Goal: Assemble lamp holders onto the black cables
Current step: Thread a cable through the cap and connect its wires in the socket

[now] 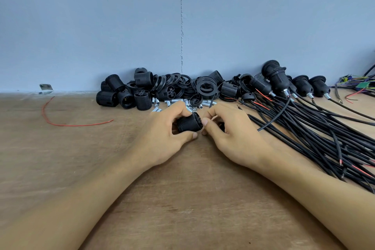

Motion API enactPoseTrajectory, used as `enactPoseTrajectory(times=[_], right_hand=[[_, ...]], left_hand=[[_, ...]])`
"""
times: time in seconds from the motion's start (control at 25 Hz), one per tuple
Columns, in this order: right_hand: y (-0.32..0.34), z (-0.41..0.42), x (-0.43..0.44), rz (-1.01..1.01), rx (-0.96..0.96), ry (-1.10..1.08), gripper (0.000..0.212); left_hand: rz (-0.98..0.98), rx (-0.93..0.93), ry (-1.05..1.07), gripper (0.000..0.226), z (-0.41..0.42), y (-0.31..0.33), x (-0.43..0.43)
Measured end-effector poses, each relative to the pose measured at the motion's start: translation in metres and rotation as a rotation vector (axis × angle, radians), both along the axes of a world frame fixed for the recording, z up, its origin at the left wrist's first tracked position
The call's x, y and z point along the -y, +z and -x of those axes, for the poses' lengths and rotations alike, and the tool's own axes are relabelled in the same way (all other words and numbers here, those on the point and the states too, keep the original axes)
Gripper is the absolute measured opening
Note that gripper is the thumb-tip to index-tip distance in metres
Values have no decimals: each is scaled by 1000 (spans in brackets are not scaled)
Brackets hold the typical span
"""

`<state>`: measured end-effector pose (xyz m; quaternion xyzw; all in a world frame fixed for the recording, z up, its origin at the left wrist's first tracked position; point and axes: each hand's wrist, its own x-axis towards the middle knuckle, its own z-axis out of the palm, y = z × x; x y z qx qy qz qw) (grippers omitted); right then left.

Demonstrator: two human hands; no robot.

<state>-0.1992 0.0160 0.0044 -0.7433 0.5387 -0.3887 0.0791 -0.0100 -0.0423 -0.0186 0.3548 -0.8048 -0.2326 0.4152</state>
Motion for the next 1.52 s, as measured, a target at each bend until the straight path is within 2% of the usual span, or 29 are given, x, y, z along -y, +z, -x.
enactPoseTrajectory(times=[0.52,0.92,1.16,1.52], right_hand=[[1,-1,1,-42,11,-12,9],[0,-5,0,-79,171,13,12],[-1,-5,0,-65,155,3,11],[1,-5,-1,-41,104,21,9]], left_hand=[[-39,-3,-23,38,0,4,-4],[-143,-78,-60,31,1,5,-6],[-84,-31,-64,35,0,6,-9],[-120,-41,-72,35,0,7,-11]])
